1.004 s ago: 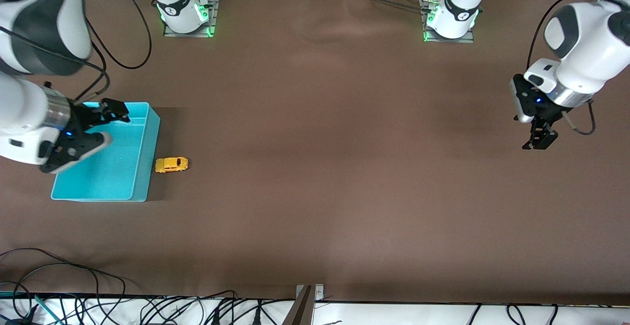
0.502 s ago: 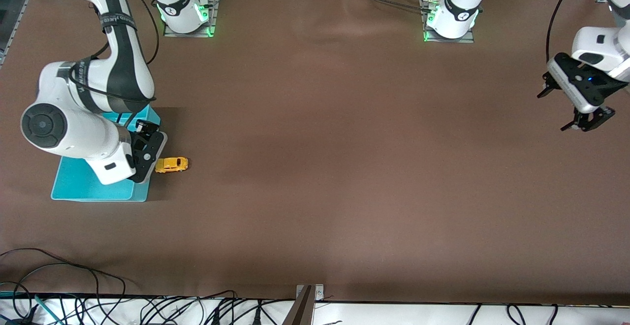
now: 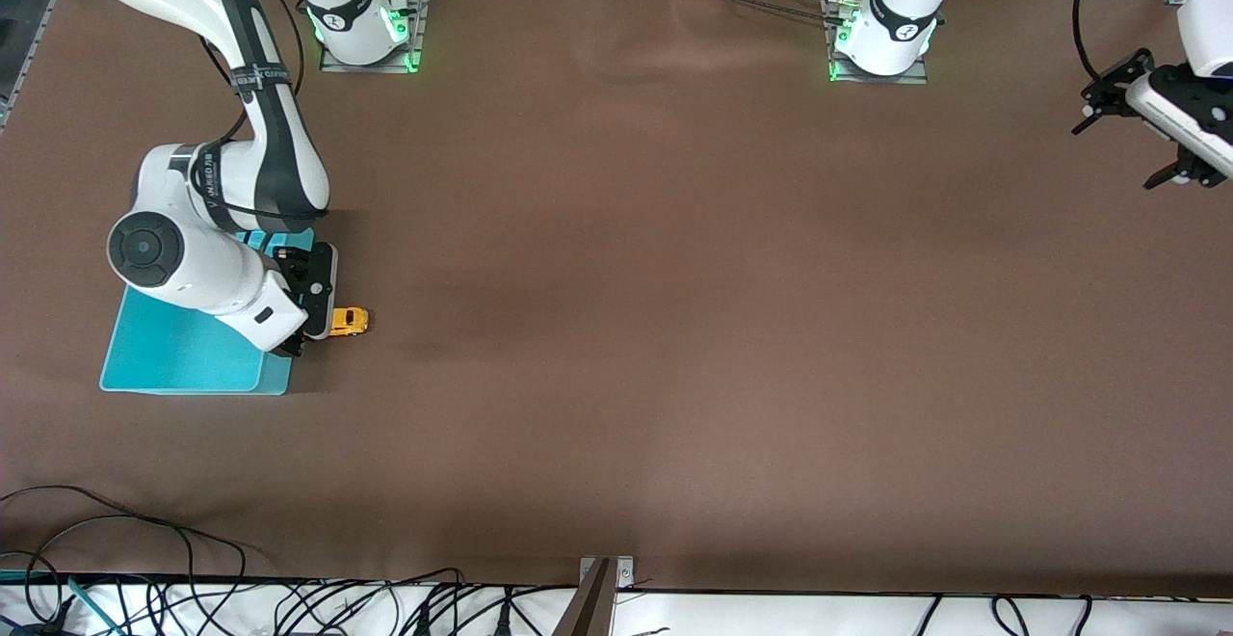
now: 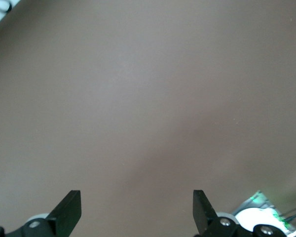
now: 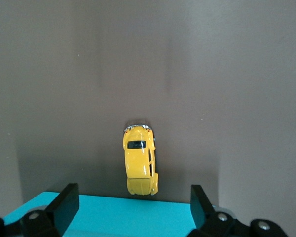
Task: Wind up and store yellow beetle car
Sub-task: 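Close the right gripper on the yellow car beside the bin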
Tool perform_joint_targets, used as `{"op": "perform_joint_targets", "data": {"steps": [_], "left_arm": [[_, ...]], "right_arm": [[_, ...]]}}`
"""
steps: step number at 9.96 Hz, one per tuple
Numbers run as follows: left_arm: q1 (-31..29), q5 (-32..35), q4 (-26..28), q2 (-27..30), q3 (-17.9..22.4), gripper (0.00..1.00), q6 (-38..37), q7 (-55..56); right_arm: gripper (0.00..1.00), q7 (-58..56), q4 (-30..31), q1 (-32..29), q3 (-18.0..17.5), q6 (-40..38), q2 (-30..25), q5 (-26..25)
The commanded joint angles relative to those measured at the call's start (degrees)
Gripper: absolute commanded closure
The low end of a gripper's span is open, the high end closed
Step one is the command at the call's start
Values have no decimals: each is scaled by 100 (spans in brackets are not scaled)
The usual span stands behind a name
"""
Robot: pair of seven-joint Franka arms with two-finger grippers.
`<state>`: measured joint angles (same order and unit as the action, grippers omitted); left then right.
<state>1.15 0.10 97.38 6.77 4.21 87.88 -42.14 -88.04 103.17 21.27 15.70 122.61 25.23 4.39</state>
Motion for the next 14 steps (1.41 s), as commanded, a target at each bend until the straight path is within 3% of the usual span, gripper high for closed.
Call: {"op": "perform_joint_targets", "data": {"steps": [1,4,7,9,13,14], "left_arm": [[-27,165,-534,-9,-314,0,-690,1107],[43,78,-606,-44,-525,0,-824,2542],[17,-334,-1342,-508,-456,0,-1106,2919],[26,-353,-1362,-589,-464,0,-1089,3395],[-1,-388,-1187,-563,-464,0,-905,3361],[-9,-458,-1047,-502,-473,0,-782,3361]], "right_arm": [[0,-336,825,35,21,954,-168,176],[0,-354,968,18,-40,1449,43,405],[0,-363,1082,-26,-40,1686,166,413],[0,-389,1363,-105,-40,2160,227,405],[0,-679,1425,-237,-172,2390,412,413],[30,-740,1425,-254,-172,2400,412,413]]}}
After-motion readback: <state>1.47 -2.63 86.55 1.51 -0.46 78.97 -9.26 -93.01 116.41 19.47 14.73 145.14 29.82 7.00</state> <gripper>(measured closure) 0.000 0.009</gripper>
